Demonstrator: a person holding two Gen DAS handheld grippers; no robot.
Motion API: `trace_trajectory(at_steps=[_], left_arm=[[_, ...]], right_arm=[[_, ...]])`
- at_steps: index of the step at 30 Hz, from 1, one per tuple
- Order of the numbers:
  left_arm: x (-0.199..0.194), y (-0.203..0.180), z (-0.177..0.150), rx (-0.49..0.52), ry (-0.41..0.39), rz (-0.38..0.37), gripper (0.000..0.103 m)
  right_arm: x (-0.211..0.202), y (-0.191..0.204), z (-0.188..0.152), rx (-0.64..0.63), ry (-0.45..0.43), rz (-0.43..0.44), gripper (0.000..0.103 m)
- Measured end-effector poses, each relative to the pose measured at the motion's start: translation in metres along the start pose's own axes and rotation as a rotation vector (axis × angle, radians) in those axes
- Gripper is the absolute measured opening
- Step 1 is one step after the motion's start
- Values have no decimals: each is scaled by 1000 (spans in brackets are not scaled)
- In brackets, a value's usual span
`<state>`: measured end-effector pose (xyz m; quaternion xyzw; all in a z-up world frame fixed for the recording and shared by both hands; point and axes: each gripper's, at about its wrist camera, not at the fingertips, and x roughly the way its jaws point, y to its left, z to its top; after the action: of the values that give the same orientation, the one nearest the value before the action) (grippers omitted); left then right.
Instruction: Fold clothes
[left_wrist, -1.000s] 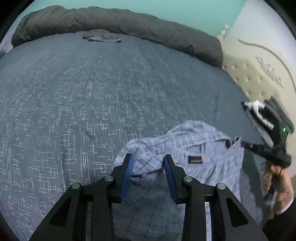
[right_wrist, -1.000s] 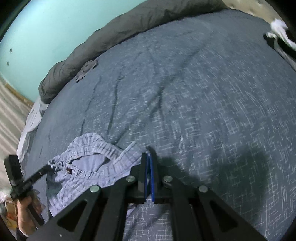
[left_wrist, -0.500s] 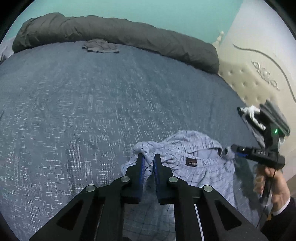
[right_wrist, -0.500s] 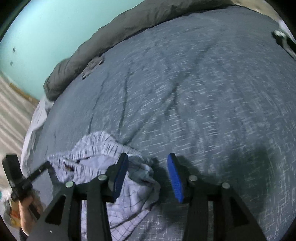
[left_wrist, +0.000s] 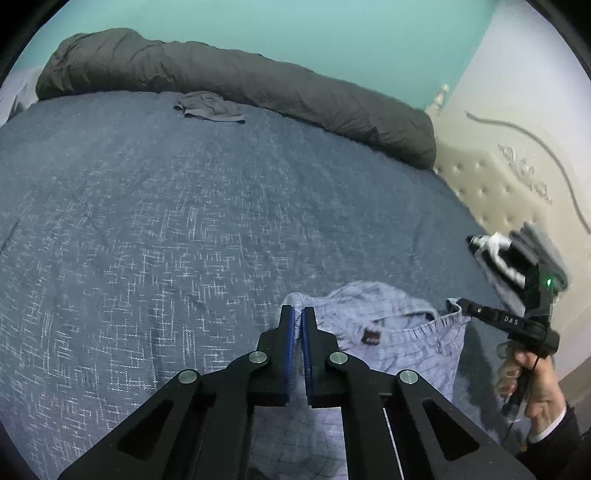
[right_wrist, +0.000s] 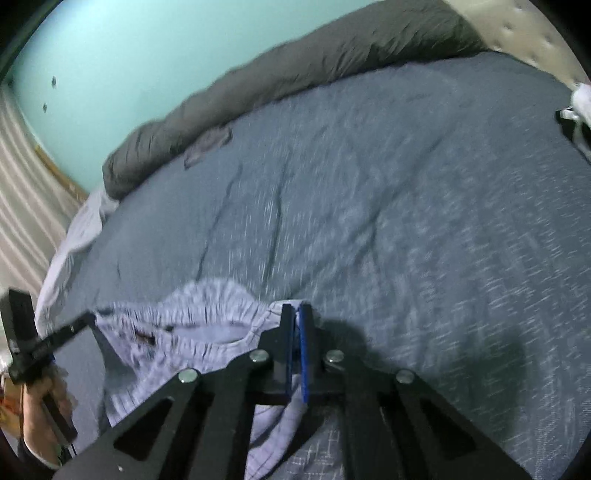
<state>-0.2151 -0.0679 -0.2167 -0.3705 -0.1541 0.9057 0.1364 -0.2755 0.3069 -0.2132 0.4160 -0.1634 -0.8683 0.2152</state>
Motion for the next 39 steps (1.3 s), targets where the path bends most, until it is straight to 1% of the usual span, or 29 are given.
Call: trace_trajectory(at_steps=[3,7,8,10,13,14,16,18,21,25,28,39], left_arm=[[-20,-6,8,19,-51,10,4],[-54,-13,16,29,-116,14,4],[-63,-15,17,34,-135,17,4],[-75,-16,19,29,-147,9,4],[-58,-7,13,16,-75,43,5],[-51,-5,11,11,-49,55,5],[-28,8,2,-33,20,47,6],[-14,15,-2,-51,57,61,7],[-2,21,-2,-72,62,77,19],[13,5,4,1,60,68,19],[32,-12,4,68,92,55,19],[60,-14,-13,120,215,63,19]], right_arm=[[-9,4,13,35,-60,72,2],[-31,24,23,-4,-152,124,2],[-35,29,24,-16,-165,132,2],[-40,36,27,-33,-182,141,2],[-29,34,26,-29,-148,125,2],[-23,32,24,-26,-122,113,2],[-8,28,19,-23,-69,81,2],[5,23,12,-28,-23,41,2],[19,15,4,-18,27,20,2],[29,14,0,-18,56,31,2],[32,16,-3,-22,71,42,2],[34,12,-7,-2,86,64,2]])
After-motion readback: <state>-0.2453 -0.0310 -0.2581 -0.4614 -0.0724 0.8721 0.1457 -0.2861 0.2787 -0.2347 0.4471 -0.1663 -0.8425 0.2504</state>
